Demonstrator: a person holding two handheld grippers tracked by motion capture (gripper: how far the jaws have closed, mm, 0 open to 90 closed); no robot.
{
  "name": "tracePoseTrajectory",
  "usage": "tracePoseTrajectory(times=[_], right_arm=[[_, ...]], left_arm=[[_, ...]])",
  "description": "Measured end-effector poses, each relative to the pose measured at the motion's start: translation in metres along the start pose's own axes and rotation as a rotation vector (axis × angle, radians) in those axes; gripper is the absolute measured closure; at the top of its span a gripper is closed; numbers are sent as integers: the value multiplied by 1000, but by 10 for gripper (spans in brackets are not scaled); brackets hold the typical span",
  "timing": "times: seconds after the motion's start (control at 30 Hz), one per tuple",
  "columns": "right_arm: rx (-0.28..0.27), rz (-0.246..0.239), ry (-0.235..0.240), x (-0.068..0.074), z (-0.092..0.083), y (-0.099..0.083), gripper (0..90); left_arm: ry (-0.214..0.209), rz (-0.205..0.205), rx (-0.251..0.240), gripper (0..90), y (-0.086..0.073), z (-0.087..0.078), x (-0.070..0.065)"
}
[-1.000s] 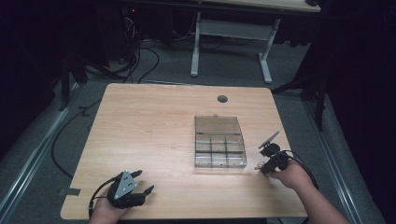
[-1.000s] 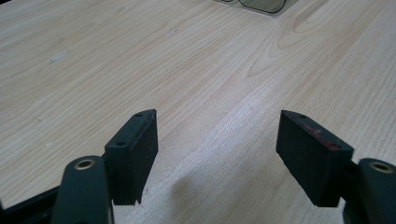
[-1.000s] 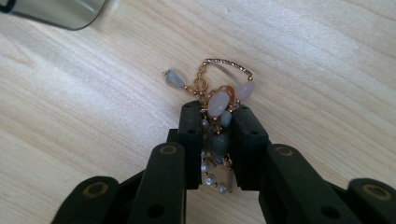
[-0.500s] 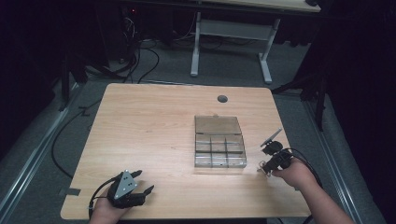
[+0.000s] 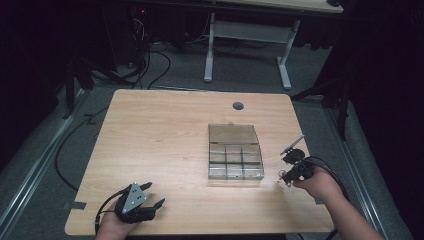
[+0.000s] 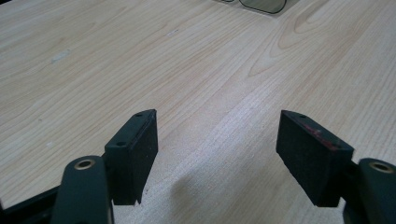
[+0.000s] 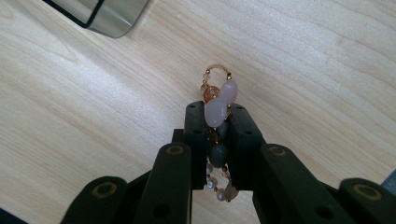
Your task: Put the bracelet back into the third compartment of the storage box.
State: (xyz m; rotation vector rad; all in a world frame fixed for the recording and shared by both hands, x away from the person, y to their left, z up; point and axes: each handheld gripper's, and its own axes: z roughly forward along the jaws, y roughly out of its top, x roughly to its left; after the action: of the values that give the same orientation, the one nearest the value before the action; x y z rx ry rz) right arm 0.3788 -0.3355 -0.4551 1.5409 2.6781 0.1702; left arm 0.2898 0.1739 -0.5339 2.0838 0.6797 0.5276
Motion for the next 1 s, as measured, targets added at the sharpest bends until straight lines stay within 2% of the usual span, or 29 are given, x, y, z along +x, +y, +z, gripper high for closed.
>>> tracePoseTrajectory(times=[1.0], right_arm=[[3, -7, 13, 4, -16, 4, 804]], left_arm=[[2, 0, -1, 301, 0, 0, 0]])
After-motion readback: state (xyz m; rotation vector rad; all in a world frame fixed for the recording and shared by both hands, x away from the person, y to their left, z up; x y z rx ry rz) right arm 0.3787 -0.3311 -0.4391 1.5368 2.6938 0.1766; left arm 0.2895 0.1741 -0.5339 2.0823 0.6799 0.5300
